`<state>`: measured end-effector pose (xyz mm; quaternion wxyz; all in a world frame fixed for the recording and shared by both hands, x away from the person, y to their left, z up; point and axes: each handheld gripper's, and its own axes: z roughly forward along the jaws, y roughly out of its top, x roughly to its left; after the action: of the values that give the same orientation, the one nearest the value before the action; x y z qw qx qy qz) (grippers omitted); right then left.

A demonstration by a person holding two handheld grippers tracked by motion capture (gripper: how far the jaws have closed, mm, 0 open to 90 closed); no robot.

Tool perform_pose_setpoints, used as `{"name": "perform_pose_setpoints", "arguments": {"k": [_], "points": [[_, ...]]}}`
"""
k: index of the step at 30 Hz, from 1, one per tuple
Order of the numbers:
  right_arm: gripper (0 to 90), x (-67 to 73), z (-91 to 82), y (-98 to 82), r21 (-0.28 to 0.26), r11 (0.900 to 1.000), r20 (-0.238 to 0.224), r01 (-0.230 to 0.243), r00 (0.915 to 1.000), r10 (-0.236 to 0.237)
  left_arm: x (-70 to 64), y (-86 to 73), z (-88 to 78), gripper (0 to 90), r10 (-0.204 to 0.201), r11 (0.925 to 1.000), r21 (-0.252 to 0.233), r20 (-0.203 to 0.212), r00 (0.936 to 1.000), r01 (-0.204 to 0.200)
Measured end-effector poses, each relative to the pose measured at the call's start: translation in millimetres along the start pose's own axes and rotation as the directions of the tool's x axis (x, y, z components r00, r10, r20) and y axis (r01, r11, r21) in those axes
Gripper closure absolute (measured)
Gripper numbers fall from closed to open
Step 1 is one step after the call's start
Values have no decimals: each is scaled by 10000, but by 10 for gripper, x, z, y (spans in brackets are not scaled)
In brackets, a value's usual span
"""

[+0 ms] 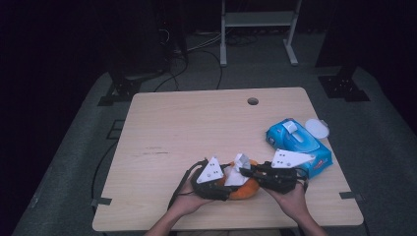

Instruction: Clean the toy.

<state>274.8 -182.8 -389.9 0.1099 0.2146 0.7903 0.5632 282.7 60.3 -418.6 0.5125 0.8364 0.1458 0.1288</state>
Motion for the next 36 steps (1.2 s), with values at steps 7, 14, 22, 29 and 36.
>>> {"name": "perform_pose_setpoints", "arguments": {"k": [7,14,22,29,36], "points": [[806,-217,-7,-156,391,9946,319,-964,9950,951,64,23,-106,386,-331,9991,-272,83,9994,333],[806,-67,95,-83,351,9976,-161,-601,9980,607,78,-21,-67,371,-389,9992,-96,82,9992,390],[806,-102,127,-148,497,9962,-296,-709,9969,724,105,-38,-108,195,-288,9995,155,215,9994,285],[804,-167,133,-211,538,9933,-364,-1018,9939,1038,184,-121,-126,192,-757,9967,322,518,9958,741],[804,-243,48,-286,710,9881,-82,-1364,9905,1373,180,-135,-150,217,-725,9969,357,617,9955,704]]}}
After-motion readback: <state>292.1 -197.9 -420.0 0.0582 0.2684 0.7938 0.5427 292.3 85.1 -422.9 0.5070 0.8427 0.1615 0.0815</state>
